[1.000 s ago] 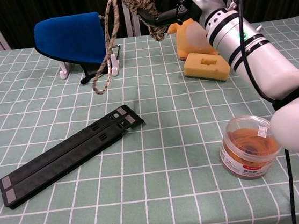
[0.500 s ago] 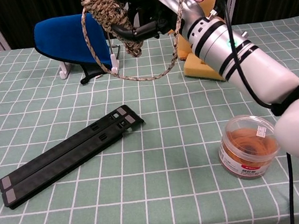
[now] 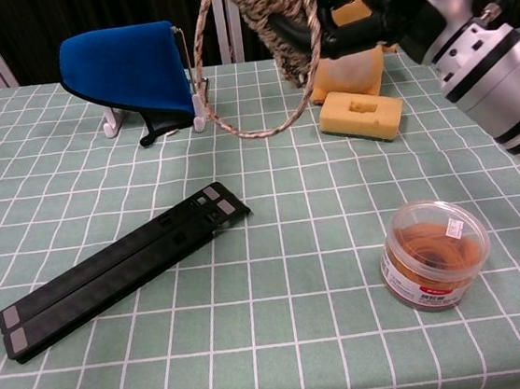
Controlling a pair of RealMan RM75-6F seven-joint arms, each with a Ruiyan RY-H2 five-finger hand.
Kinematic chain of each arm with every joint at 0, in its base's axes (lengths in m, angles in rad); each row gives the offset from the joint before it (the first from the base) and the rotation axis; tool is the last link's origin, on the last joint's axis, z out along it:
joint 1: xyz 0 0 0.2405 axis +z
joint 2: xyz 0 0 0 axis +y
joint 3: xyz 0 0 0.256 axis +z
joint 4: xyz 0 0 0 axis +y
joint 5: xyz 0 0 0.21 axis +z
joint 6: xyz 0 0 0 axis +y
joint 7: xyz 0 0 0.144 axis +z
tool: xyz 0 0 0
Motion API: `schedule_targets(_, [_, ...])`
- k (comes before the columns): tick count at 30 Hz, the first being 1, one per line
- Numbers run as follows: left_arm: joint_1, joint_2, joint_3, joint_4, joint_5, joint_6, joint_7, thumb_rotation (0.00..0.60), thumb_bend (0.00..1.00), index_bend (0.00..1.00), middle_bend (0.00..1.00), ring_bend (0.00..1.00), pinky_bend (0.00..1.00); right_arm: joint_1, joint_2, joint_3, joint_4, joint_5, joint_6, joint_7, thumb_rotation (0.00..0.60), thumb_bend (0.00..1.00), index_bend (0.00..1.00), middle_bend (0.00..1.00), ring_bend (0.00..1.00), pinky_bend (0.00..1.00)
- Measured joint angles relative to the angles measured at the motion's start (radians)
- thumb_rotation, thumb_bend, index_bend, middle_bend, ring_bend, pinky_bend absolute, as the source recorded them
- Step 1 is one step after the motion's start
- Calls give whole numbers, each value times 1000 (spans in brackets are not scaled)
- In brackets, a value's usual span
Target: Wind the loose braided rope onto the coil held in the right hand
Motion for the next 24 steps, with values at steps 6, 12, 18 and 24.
schedule_targets(6, [94, -33, 62, 37, 91, -29, -43, 600, 484, 778, 768, 696, 862, -64, 36, 21, -84, 39, 62, 83, 600, 603, 949, 753, 683, 876])
schedule_targets(12, [181, -51, 110, 36, 243, -32, -88, 600, 484, 778, 768, 696, 862, -115, 59, 89, -184, 140, 62, 150, 600, 621, 949, 754, 684, 879])
schedule_targets(18, [276, -51, 145, 7, 393, -10, -144, 600, 484, 778, 769, 697, 863, -131, 51, 131, -183, 185, 32, 154, 600, 618, 950, 754, 684, 879])
schedule_targets(24, [358, -37, 185, -11, 491, 18, -170, 600, 484, 779, 770, 698, 864, -125, 35, 183, -144, 249, -34, 161, 600, 620, 950, 754, 684, 879])
